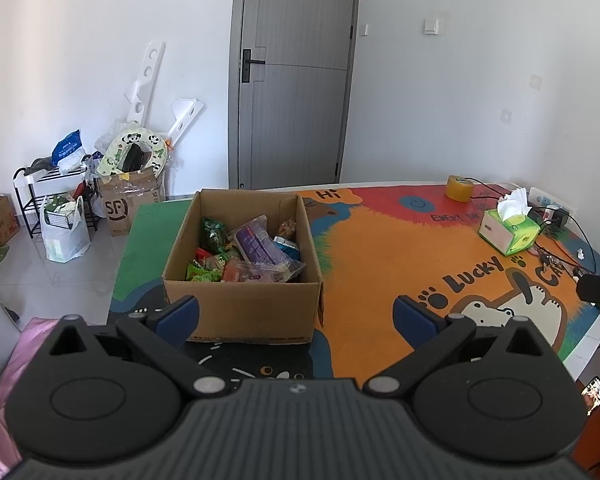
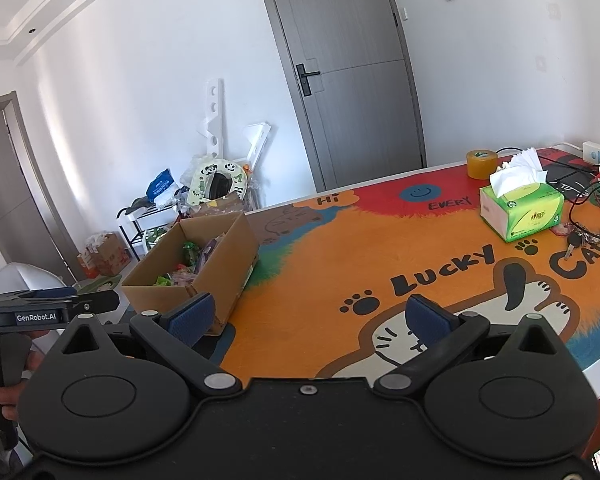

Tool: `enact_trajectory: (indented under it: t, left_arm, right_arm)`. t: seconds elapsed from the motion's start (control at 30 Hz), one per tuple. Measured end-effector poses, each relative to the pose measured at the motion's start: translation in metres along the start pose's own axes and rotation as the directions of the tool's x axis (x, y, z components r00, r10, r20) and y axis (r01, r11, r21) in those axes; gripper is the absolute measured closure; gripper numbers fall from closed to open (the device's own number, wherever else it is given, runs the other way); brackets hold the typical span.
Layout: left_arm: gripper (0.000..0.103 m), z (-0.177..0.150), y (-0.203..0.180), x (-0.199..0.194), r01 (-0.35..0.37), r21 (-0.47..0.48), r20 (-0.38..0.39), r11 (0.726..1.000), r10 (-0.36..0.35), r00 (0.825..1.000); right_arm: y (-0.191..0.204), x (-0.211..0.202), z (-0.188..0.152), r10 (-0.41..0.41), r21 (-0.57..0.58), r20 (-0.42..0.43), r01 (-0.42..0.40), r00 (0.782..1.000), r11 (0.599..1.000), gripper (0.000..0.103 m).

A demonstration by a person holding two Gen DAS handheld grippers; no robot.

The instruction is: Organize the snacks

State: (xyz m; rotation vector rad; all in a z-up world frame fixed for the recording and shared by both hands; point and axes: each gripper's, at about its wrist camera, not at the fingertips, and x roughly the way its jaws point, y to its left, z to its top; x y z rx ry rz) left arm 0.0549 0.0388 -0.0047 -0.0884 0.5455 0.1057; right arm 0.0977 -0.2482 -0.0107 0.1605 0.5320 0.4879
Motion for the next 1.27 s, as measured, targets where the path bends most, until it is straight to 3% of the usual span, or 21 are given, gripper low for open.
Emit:
enact_trajectory:
  t: [1.27]
  left_arm:
    - [0.001,0.0011,-0.0013,-0.0009,0.014,-0.011,0.004,1.0,-0.014,1.0]
  right_arm:
    - [0.0011,-0.0006,0.0021,-0.008,-0.008,0.0,0.008,1.0,1.0,0.0]
